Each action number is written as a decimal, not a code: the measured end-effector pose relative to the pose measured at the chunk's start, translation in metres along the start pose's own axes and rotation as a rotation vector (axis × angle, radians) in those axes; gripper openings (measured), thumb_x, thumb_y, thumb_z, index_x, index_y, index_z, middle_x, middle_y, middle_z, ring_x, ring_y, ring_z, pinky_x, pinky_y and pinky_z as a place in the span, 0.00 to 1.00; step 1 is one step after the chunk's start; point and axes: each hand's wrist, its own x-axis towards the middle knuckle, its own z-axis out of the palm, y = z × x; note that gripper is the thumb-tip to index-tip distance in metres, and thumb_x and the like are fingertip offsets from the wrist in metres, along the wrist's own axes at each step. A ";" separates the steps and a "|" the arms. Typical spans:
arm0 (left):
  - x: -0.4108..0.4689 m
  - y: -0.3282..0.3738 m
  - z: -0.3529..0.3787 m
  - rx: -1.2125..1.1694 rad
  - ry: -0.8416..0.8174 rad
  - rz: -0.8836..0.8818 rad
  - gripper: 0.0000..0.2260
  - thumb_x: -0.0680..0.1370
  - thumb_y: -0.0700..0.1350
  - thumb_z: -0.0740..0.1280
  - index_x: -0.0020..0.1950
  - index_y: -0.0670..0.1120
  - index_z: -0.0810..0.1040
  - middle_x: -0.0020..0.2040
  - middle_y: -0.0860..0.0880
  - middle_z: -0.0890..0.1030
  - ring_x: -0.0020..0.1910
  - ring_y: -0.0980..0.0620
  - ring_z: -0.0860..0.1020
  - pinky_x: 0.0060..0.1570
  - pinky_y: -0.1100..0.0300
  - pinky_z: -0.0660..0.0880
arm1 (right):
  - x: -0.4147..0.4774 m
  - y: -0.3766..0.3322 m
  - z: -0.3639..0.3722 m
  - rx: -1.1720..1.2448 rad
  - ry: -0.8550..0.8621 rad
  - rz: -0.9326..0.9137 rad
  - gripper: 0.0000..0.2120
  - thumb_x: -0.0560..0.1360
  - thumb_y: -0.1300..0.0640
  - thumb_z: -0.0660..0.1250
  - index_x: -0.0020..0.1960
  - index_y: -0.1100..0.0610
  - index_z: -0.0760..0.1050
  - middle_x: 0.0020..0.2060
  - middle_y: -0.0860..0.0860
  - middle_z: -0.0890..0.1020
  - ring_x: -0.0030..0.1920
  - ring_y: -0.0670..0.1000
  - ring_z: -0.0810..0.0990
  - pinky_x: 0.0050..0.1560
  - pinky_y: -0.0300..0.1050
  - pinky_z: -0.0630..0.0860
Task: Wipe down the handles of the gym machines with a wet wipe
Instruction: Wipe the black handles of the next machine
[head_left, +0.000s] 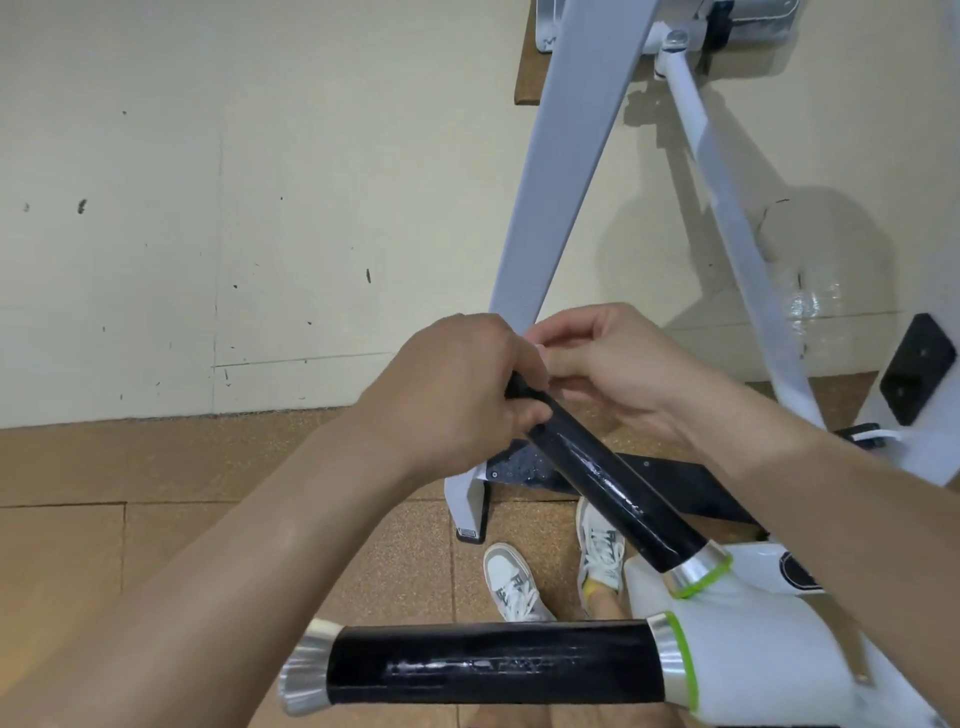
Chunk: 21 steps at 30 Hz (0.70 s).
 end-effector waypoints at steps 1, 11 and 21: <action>-0.002 0.003 0.000 -0.022 -0.012 -0.004 0.08 0.73 0.52 0.71 0.51 0.56 0.83 0.49 0.53 0.81 0.48 0.53 0.78 0.50 0.56 0.74 | 0.000 0.001 0.001 -0.006 -0.017 0.005 0.08 0.72 0.70 0.69 0.40 0.59 0.81 0.34 0.53 0.83 0.35 0.49 0.83 0.39 0.39 0.79; -0.008 0.014 0.010 -0.130 0.046 -0.074 0.03 0.73 0.51 0.71 0.46 0.58 0.81 0.49 0.56 0.78 0.48 0.56 0.75 0.47 0.60 0.72 | -0.017 0.007 -0.012 -0.104 0.006 -0.019 0.10 0.70 0.75 0.68 0.42 0.61 0.80 0.33 0.54 0.80 0.31 0.45 0.81 0.35 0.35 0.78; -0.007 0.020 0.012 -0.325 -0.002 -0.180 0.06 0.73 0.45 0.70 0.44 0.58 0.81 0.42 0.58 0.80 0.43 0.59 0.78 0.45 0.64 0.74 | -0.035 0.004 -0.033 -0.160 -0.033 -0.033 0.11 0.68 0.72 0.70 0.38 0.58 0.83 0.31 0.53 0.84 0.34 0.48 0.82 0.38 0.39 0.79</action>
